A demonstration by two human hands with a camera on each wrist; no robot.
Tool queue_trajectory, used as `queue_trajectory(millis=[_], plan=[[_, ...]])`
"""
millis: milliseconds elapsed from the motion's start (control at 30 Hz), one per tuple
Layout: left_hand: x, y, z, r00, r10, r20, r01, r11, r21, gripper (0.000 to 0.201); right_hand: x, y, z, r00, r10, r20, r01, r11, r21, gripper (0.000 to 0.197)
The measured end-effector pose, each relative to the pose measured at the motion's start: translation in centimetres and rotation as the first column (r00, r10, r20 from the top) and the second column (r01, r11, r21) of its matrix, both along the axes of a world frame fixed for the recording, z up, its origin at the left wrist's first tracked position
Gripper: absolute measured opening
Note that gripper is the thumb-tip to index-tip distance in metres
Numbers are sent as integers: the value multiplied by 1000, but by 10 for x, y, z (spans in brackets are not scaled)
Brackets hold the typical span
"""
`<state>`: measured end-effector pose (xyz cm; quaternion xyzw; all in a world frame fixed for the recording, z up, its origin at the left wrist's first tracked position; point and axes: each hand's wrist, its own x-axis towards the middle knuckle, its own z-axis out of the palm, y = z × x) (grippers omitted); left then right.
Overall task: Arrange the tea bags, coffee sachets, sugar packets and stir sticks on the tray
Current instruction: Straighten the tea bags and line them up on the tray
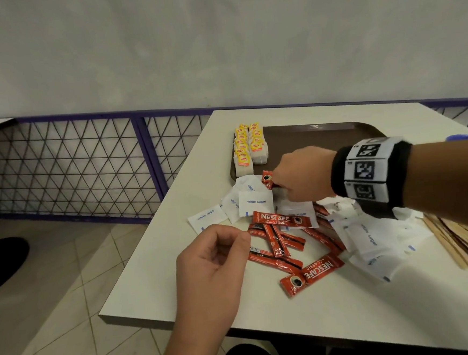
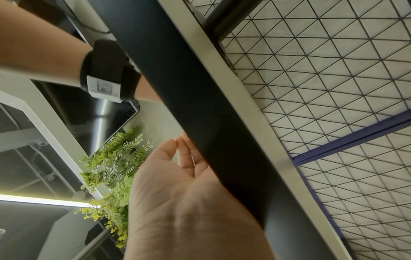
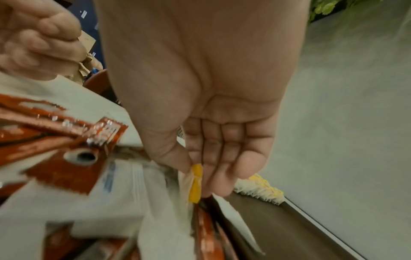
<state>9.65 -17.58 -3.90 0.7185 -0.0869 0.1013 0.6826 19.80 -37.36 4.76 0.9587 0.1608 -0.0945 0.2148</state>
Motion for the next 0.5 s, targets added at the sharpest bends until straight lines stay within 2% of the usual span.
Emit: queue_trajectory(millis=[67,133,167,233,267,333,400,500], plan=[[-2,0,-3,999,14,43,-17,997,79,13,-5,-5,14,999,-53,-3,53,996,77,30],[-5,-2,-6,989,15,147,-47,975,216,17,-11,-10,32,984,-144,-106,166,958,236,32],[-7,-2,-6,974,6,227,-73,956,284,24,-14,-11,40,961,-183,-208,248,902,353,30],[-8,-5,-9,926,-48,374,-103,922,374,42,-22,-11,52,876,-185,-445,428,724,542,27],[-9,-6,-10,906,-75,417,-111,908,404,51,-27,-9,55,830,-150,-537,496,639,588,25],[-8,-9,-13,879,-90,469,-139,891,432,63,-35,-5,53,762,-78,-643,571,549,610,26],[-8,-10,-14,875,-71,479,-154,898,413,57,-40,2,42,697,-32,-717,624,521,583,29],[-7,-10,-12,891,-61,449,-141,905,402,23,-47,14,25,613,-2,-790,674,524,521,31]])
